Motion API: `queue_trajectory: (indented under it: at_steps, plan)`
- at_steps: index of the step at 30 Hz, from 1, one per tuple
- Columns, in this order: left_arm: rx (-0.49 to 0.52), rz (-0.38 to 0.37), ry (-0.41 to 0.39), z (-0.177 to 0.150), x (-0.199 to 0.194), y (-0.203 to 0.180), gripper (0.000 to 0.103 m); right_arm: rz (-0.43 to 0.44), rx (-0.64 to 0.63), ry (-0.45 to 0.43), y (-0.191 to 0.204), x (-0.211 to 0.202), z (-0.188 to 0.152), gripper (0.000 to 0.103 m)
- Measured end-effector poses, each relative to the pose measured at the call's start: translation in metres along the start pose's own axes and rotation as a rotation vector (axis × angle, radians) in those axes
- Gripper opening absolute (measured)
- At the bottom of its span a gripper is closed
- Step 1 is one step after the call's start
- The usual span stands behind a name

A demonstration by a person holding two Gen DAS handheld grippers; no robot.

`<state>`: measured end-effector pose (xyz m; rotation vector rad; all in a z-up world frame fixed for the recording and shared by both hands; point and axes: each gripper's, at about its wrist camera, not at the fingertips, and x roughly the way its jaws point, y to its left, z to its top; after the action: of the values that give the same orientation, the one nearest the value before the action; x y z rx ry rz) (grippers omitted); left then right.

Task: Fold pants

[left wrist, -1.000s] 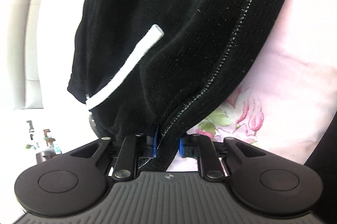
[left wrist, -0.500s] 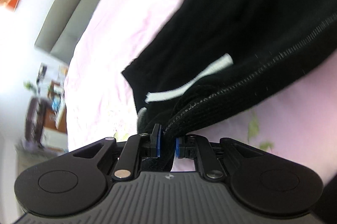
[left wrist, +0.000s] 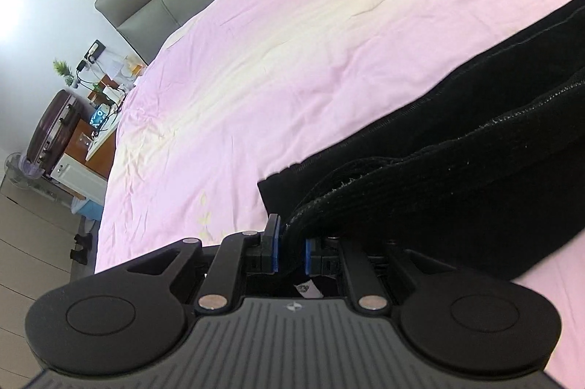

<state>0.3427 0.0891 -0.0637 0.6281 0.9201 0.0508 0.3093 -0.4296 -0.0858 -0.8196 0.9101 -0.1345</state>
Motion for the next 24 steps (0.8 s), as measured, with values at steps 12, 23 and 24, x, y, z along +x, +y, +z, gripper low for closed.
queue_trajectory:
  at_steps: [12, 23, 24]
  plan:
    - [0.001, -0.044, 0.110, 0.035, 0.129, -0.024, 0.014, 0.094, -0.016, 0.135, 0.026, 0.163, 0.079, 0.008]
    - [-0.082, -0.085, 0.148, 0.035, 0.154, -0.015, 0.024, 0.087, 0.250, 0.151, 0.002, 0.190, 0.079, 0.044]
    - [-0.117, -0.103, 0.158, 0.037, 0.153, -0.009, 0.024, 0.072, 0.274, 0.143, -0.004, 0.185, 0.080, 0.046]
